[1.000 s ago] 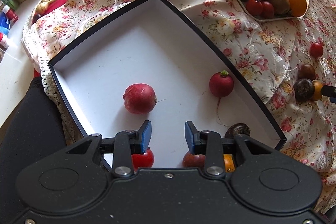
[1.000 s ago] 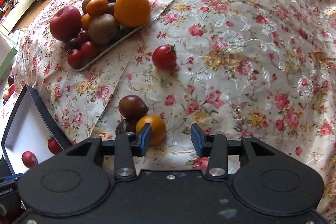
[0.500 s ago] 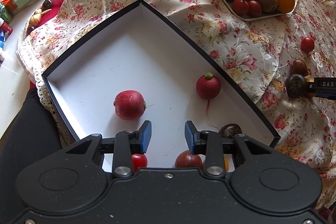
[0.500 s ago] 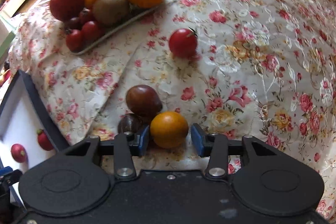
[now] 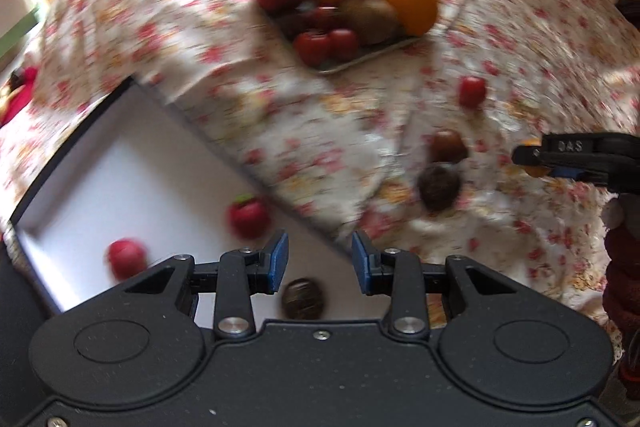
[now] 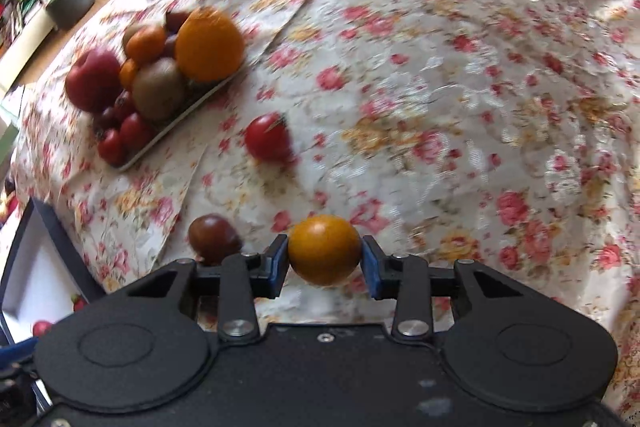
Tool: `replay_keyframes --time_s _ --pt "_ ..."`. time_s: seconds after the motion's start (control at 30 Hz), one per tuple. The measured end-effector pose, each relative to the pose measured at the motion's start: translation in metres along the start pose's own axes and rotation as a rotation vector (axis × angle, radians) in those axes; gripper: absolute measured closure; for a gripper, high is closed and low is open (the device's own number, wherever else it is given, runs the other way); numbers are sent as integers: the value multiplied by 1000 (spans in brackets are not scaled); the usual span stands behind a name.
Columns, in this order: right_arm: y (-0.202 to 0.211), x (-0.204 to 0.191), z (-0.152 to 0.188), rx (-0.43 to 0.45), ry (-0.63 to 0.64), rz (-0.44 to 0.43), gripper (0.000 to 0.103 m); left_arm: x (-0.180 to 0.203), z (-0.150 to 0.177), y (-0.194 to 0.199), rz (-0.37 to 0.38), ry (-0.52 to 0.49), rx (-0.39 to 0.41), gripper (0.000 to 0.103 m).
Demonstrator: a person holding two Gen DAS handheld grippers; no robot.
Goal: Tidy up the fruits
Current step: 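Grasp the passion fruit with the left tool while the right tool grasps the orange tomato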
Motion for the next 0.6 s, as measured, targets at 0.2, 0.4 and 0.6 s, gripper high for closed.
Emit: replay_keyframes --time_s 0.2,0.4,0.6 --pt "7 17 -6 24 -42 -15 64 54 -3 -31 55 -86 -36 60" --pt "4 26 -8 28 -65 -26 64 84 -3 -63 40 -120 -64 60" --pt "-1 38 -11 20 -95 -33 64 94 -12 -84 20 -88 -55 60"
Point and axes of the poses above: each gripper's, at about its wrist camera, not at the fingertips, and y roughly against the way its jaws point, x to its right, z to its underside, the point moved 3 cm from there along -y, roughly the way its jaws point, and after that the axes turned 10 degrees about x, right-handed, at the moved point
